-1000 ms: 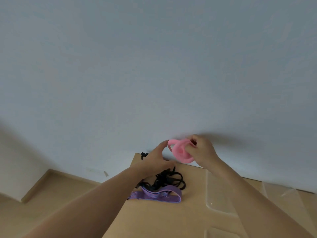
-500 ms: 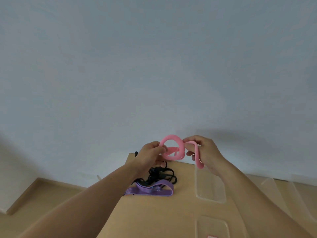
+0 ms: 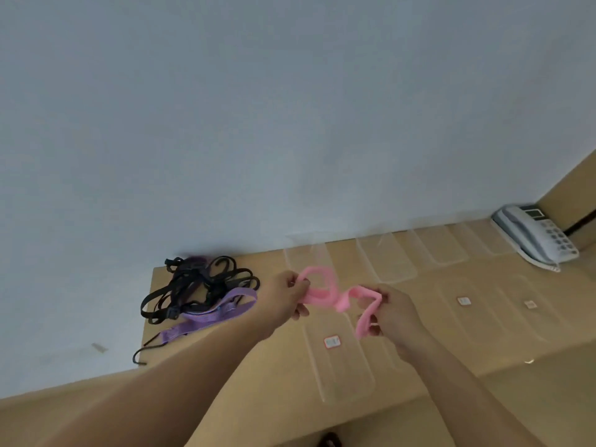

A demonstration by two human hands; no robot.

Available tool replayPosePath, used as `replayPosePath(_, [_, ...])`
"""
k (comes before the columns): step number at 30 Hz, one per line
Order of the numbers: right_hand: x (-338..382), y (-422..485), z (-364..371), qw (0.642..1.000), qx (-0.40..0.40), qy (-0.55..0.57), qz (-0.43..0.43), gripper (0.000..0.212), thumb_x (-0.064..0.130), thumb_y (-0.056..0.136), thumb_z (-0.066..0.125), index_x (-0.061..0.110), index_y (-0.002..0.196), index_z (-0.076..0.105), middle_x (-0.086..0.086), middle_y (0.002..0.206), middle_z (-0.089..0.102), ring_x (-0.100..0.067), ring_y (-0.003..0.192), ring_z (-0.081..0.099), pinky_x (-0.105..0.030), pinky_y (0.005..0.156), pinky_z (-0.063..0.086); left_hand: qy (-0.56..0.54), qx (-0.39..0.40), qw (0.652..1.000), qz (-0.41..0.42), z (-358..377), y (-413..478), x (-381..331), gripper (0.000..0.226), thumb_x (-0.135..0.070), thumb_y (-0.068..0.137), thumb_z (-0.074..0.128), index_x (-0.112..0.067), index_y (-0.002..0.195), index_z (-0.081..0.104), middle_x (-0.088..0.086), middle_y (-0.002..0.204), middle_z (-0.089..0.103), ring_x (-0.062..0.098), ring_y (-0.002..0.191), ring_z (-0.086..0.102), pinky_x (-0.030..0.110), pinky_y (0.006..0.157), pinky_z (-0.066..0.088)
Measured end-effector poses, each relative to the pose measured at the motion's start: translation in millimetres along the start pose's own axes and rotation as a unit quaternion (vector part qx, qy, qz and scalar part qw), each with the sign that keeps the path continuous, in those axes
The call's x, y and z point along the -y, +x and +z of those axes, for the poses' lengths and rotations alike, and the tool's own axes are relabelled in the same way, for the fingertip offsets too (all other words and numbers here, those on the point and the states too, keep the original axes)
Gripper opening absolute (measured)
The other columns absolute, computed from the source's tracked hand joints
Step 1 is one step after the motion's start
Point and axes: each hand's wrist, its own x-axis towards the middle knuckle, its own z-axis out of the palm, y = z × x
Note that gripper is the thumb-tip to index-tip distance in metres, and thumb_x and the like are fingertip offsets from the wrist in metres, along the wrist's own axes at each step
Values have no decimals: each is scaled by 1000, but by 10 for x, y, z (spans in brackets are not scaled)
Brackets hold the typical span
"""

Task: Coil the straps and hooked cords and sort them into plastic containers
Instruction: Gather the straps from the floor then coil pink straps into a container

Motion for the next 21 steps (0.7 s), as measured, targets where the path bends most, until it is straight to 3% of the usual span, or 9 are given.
replayPosePath(4, [-122,-90,-180,999,-34,40,-9,19,0,87,60,12,92,75,-4,65,63,-12,44,49,-25,40,34,-44,-14,994,-104,227,-92,145,22,-18,92,47,0,92,59,19,59,67,26,44,62,23,40,39])
replayPosePath(7, [16,-140,-254,986,36,163,-9,18,-1,86,60,7,86,76,-13,75,64,-15,51,49,-25,42,34,-44,-10,981,-189,332,-128,166,38,-24,89,37,3,83,63,25,65,69,25,41,55,23,43,36])
replayPosePath(9, [200,-187,-276,970,110,216,-31,15,6,87,65,11,91,78,-13,81,70,-15,54,54,-23,42,37,-36,3,979,-202,421,-172,178,45,-25,91,31,6,95,63,24,73,72,24,41,56,21,42,35])
replayPosePath(10, [304,-206,-278,965,138,219,-46,13,10,84,68,12,92,78,-13,82,70,-15,54,55,-23,42,38,-45,1,979,-199,465,-200,182,44,-26,94,30,3,110,59,23,78,73,25,45,60,21,42,36])
replayPosePath(12, [480,-204,-277,961,180,194,-78,18,16,77,69,12,93,78,-14,82,70,-17,55,56,-24,43,38,-50,-10,985,-163,525,-261,168,37,-29,99,31,-21,131,50,18,92,75,26,63,67,23,47,42])
replayPosePath(15, [664,-147,-225,961,205,143,-119,20,17,80,67,6,93,77,-21,85,70,-22,60,58,-27,46,39,8,13,999,-49,558,-344,88,41,-41,97,34,-38,122,66,-9,120,67,7,104,61,28,77,51])
replayPosePath(18, [746,-84,-174,963,211,68,-153,18,15,82,63,-1,81,71,-21,71,60,-23,60,54,-27,47,38,-23,31,999,7,605,-441,-72,42,-43,82,41,-33,109,72,-21,134,56,2,123,51,30,96,45])
replayPosePath(21, [761,-36,-182,956,234,70,-162,18,13,82,61,-2,81,70,-29,74,58,-28,64,50,-30,48,38,3,-14,999,38,648,-425,-132,51,-32,79,62,-24,128,53,-11,138,53,4,126,50,30,98,46])
